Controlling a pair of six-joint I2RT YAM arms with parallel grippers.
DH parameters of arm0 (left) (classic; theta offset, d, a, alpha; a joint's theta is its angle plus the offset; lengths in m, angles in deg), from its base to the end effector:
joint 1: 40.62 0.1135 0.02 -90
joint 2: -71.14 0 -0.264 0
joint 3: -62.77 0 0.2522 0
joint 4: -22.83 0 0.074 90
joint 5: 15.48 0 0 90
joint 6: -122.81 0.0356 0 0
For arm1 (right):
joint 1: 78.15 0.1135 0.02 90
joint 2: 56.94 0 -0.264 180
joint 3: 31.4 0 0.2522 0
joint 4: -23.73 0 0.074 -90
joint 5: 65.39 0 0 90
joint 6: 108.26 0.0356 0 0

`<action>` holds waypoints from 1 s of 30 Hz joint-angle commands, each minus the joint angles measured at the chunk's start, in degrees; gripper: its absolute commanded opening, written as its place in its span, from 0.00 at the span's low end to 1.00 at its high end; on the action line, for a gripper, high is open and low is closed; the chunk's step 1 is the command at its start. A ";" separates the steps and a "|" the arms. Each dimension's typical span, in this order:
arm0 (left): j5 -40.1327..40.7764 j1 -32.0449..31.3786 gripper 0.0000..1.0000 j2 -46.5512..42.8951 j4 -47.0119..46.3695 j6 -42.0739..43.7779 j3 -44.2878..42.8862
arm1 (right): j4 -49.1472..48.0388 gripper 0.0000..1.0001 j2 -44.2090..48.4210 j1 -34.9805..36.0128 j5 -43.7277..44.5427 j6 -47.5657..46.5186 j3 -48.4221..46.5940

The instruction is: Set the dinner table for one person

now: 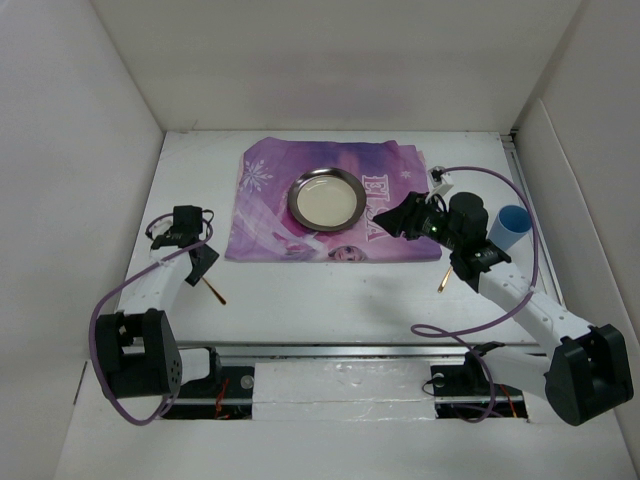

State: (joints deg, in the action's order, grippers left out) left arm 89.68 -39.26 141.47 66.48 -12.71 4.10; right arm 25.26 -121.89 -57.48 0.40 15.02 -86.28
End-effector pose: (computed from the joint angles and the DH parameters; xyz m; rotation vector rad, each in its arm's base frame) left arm 0.2395 0.0150 0.2220 -1.0835 2.2393 0.0147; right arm 0.2389 0.1057 0.2872 -0.1185 1.8754 1.0386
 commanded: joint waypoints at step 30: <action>-2.24 11.82 0.27 18.53 -7.56 7.11 -1.93 | -2.54 0.54 -0.71 -2.74 -4.62 -0.67 2.01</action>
State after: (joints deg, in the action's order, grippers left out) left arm 89.33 -27.50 157.81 59.97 -6.33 2.70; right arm 26.23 -122.65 -59.82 -2.92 14.73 -84.43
